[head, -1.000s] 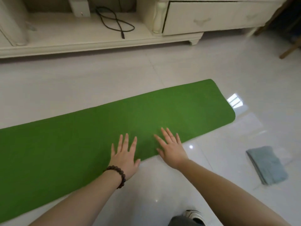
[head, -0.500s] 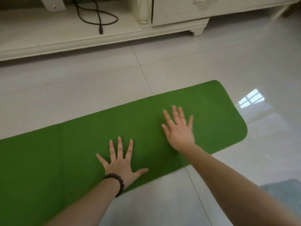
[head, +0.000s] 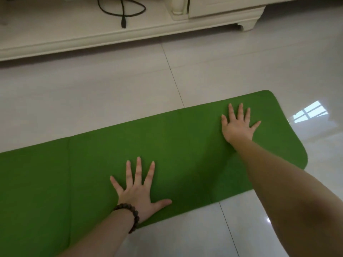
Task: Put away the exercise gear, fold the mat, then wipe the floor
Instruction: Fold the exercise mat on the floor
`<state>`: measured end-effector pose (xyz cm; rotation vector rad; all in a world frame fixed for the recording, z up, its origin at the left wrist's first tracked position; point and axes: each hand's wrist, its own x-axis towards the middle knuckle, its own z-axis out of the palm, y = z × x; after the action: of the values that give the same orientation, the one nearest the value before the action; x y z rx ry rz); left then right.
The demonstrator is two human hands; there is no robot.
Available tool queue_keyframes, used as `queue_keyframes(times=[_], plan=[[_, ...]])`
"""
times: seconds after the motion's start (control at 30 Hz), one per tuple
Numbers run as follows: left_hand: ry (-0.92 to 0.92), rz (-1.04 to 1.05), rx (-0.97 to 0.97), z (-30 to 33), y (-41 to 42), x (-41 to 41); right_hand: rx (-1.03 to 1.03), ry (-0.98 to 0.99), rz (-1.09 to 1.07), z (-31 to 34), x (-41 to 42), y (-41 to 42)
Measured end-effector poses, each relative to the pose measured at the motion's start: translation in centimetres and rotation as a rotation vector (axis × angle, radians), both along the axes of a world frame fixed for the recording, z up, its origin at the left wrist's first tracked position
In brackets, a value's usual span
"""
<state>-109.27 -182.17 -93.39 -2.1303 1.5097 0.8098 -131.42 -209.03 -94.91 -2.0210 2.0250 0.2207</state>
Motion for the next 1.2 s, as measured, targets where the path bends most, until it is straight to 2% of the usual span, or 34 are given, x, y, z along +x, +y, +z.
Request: queue_keyframes(times=[0.07,0.17,0.23,0.3,0.4,0.5,0.57,0.67,0.7,0.77,0.83,1.0,1.1,1.2], plan=[[0.014,0.001,0.005,0.2,0.0,0.0,-0.045,-0.025,0.102,0.4,3.5,1.4],[0.018,0.021,-0.019,0.4,0.2,0.1,-0.034,-0.05,0.585,0.5,9.7,4.3],[0.022,0.025,-0.024,0.5,0.4,0.3,0.0,-0.01,0.723,0.3,10.5,3.9],[0.036,0.009,-0.008,0.5,0.4,0.7,-0.019,0.023,0.621,0.0,8.3,1.2],[0.065,0.007,0.005,0.4,0.3,1.2,-0.015,0.095,0.301,0.1,4.0,-3.0],[0.071,0.009,-0.001,0.3,0.3,1.2,0.044,0.118,0.053,1.1,4.1,-3.5],[0.055,0.006,-0.016,0.3,0.3,1.1,0.039,0.041,0.114,1.7,6.9,-2.0],[0.049,0.01,-0.058,0.1,0.3,1.1,-0.032,0.044,0.489,0.9,7.4,-0.9],[0.046,0.006,-0.101,-0.2,0.4,1.2,-0.014,0.064,0.463,0.8,5.8,-1.4],[0.013,-0.015,-0.273,-0.5,0.5,1.3,-0.013,0.105,0.18,0.7,0.7,-3.7],[0.086,0.041,-0.183,-0.7,0.6,1.3,0.026,0.135,-0.051,1.5,-3.9,-5.4],[0.108,0.022,-0.153,-1.0,0.5,0.9,0.021,0.09,0.013,0.8,-4.0,-7.2],[0.103,0.025,-0.076,-0.9,0.8,0.5,0.073,0.118,-0.029,1.4,-2.6,-8.4],[0.035,0.014,-0.142,-0.5,0.3,1.0,0.019,0.119,0.028,0.8,-1.6,-8.2]])
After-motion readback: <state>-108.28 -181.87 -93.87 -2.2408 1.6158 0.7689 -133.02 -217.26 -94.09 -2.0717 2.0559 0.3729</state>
